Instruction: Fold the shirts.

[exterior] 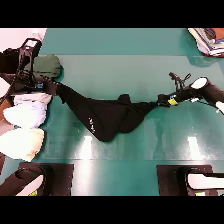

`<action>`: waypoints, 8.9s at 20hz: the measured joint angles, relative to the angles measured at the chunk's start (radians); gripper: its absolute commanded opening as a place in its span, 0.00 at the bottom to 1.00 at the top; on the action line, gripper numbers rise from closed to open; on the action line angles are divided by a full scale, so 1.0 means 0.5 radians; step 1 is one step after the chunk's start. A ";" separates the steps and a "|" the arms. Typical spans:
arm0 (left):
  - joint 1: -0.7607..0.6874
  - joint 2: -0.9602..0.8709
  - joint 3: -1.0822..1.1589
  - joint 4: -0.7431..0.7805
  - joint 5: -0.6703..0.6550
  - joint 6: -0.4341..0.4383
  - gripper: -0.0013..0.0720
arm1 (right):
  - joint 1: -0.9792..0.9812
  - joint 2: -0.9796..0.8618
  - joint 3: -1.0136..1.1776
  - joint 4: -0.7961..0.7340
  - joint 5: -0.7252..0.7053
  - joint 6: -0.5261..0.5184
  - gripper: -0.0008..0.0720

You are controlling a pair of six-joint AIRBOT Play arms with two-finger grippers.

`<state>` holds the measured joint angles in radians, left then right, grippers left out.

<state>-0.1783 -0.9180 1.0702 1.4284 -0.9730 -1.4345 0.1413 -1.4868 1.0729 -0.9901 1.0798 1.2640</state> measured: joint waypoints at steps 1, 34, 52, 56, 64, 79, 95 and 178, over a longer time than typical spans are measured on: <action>0.000 0.002 0.009 0.005 -0.002 -0.003 0.05 | 0.008 0.011 0.041 -0.002 0.000 -0.006 0.03; -0.002 -0.470 1.284 0.184 -0.179 -0.057 0.05 | -0.564 0.629 1.282 -0.282 0.830 0.262 0.03; 0.291 -1.312 1.276 0.179 -0.451 -0.107 0.53 | -0.341 -0.063 0.893 -0.360 0.285 0.258 0.60; 0.408 -0.948 0.900 0.117 -0.667 -0.098 0.90 | -0.455 0.242 0.562 -0.361 0.380 0.211 0.60; 0.452 -0.189 -0.534 -0.235 -0.694 -0.069 0.90 | -0.529 0.834 -0.039 -0.358 0.397 0.180 0.60; 0.455 -0.023 -1.167 -0.668 -0.434 0.014 0.05 | -0.636 1.120 -0.224 -0.372 0.533 0.203 0.60; 0.455 -0.024 -0.826 -0.731 -0.471 0.093 0.05 | -0.898 1.117 -1.160 -0.375 0.494 0.309 0.60; 0.472 -0.793 0.149 -0.201 -0.780 0.004 0.57 | -0.324 0.449 0.287 -0.729 0.584 0.327 0.53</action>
<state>0.0574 -1.3144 1.1446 1.3277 -1.3628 -1.4326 -0.0208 -1.2621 1.2163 -1.3548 1.3716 1.4273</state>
